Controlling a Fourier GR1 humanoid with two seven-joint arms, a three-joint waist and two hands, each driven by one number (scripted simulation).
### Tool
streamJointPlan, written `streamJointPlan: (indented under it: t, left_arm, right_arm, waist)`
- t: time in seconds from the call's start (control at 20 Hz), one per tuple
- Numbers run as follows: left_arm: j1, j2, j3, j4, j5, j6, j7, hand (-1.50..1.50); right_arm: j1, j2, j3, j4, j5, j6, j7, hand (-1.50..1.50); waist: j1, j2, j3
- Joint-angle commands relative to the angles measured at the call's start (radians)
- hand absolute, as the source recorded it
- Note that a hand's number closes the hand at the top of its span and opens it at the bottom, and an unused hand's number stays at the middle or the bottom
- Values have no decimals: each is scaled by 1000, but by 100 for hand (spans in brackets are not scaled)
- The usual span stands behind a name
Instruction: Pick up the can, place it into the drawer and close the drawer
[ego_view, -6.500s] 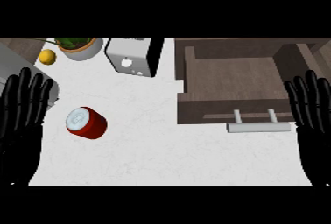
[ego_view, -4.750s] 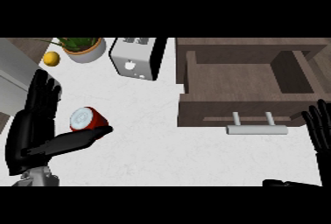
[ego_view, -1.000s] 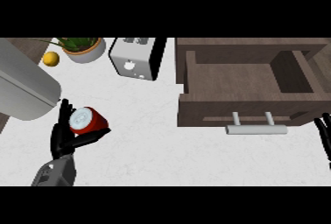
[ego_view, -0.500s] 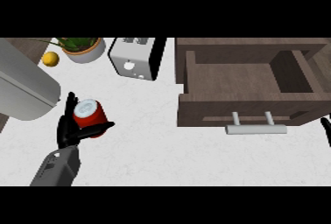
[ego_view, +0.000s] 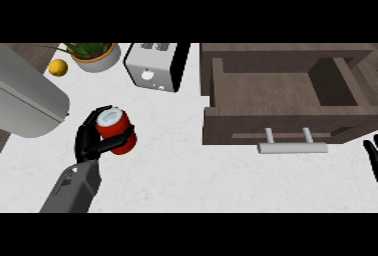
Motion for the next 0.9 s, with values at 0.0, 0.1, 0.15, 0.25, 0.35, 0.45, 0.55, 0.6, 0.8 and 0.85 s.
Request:
streamJointPlan:
  t: [0.0,0.1,0.15,0.25,0.35,0.45,0.55,0.6,0.8,0.85]
  left_arm:
    - [-25,1,5,19,33,-45,2,150]
    - [9,-46,-45,-99,13,19,65,150]
    - [20,18,-30,-151,35,-37,110,150]
    - [37,6,-36,-85,35,-76,46,150]
    - [108,32,-44,-183,48,-120,59,150]
    - [110,65,-52,-164,43,-176,48,150]
    - [188,4,-96,-312,36,-126,82,150]
    - [160,47,-75,-342,72,-180,131,150]
    - [147,-3,-133,-438,32,-107,187,150]
    - [100,29,-128,-442,38,-119,253,150]
  right_arm:
    - [-26,7,22,3,7,-23,26,-150]
    - [3,0,-15,-36,-29,8,34,-150]
    - [-44,-34,-75,13,-71,9,24,-150]
    - [-26,-3,-30,-41,-35,-11,63,-150]
    - [40,7,-5,-50,-12,-1,21,-150]
    - [-36,-46,-85,-4,-68,14,56,-150]
    - [40,2,-63,-12,-66,48,-29,-150]
    - [28,7,-38,20,-9,38,-60,-150]
    - [-36,-52,-137,44,-128,49,5,-150]
    - [12,4,-57,-23,-56,37,11,-150]
  waist:
    - [1,1,-1]
    - [3,-1,0]
    - [6,-1,0]
    - [2,0,-1]
    - [4,-1,0]
    - [4,0,0]
    - [5,-2,0]
    - [7,-2,0]
    - [7,-2,0]
    - [4,-2,0]
